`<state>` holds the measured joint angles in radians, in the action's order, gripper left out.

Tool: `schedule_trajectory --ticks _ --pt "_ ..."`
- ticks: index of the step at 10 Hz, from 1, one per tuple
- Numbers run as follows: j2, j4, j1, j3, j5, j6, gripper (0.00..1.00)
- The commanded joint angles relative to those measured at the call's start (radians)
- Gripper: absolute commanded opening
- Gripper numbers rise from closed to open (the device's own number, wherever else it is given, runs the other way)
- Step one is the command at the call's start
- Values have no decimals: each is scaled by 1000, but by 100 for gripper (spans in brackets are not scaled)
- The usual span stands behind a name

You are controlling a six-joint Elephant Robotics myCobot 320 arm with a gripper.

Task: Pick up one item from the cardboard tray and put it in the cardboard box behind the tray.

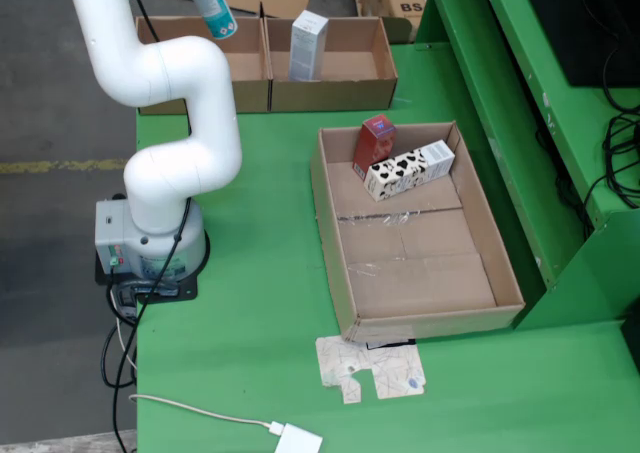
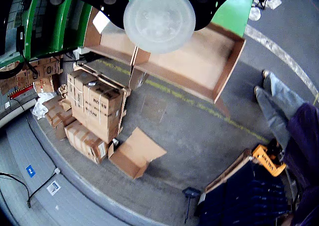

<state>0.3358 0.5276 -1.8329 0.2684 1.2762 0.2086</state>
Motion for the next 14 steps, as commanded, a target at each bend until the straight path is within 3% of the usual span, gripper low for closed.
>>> schedule_trajectory --ticks 1,2,3,4,6,7,8,9,10,11,14 --pt "606 -1034 0 -268 -321 261 0" --pt "608 -1035 -1 -268 -322 257 0" --pt "555 -816 37 -268 -200 150 0" --pt "528 -452 115 -268 9 40 0" --pt "528 -452 115 -268 9 40 0" --pt "520 -166 147 -268 100 4 0" --pt "520 -166 147 -268 100 4 0" --pt "553 -47 173 -268 143 -5 0" --pt "553 -47 173 -268 143 -5 0" --pt "386 -295 190 189 162 -10 0" --pt "361 -405 216 358 188 -5 0"
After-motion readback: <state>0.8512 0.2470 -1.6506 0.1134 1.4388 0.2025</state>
